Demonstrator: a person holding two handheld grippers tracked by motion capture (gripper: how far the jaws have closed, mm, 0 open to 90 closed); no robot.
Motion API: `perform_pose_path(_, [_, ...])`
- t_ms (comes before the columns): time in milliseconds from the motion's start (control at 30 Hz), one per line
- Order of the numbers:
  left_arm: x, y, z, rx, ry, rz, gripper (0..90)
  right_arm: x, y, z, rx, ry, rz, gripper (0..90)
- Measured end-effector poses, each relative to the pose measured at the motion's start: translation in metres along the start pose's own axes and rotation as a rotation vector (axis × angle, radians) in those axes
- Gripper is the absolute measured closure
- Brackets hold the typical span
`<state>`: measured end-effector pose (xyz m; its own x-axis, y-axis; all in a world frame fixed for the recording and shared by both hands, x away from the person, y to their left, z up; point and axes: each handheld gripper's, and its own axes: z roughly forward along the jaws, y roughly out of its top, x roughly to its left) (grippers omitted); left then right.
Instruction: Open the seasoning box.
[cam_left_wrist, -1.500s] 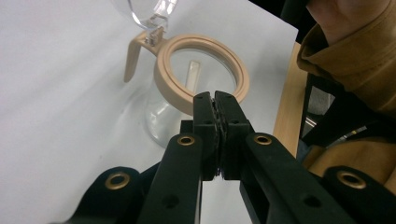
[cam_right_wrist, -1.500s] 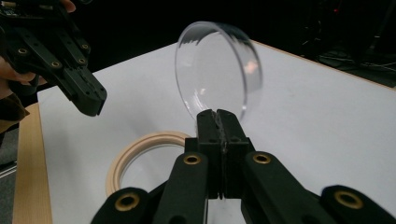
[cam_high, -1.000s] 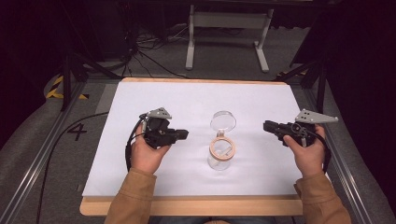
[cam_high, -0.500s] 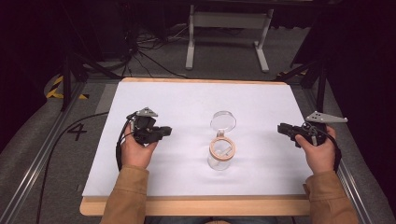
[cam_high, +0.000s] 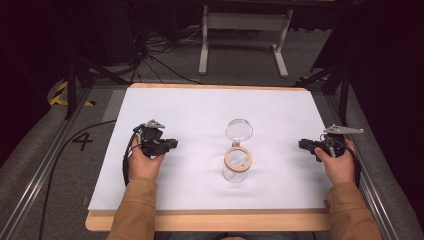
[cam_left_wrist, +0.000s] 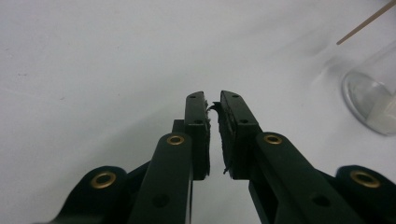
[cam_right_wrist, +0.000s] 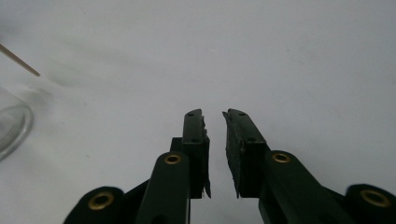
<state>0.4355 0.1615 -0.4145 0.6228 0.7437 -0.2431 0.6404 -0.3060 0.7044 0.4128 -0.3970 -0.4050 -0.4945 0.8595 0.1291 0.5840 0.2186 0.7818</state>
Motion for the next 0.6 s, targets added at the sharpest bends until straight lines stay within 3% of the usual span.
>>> perform_pose_path(200, [0.000, -0.002, 0.004, -0.006, 0.004, 0.012, 81.9, -0.001, -0.007, 0.011, 0.037, 0.005, 0.008, 79.5])
perform_pose_path(300, [-0.001, -0.002, 0.005, -0.006, -0.001, 0.013, 81.9, 0.004, -0.012, 0.021, 0.094, 0.008, -0.013, 79.2])
perform_pose_path(467, [-0.002, -0.002, 0.005, -0.005, -0.002, 0.023, 81.9, 0.005, -0.012, 0.024, 0.133, 0.015, -0.022, 78.5])
perform_pose_path(600, [-0.003, -0.001, 0.002, -0.023, 0.013, 0.028, 80.8, 0.007, -0.010, 0.020, 0.096, 0.022, -0.017, 78.1])
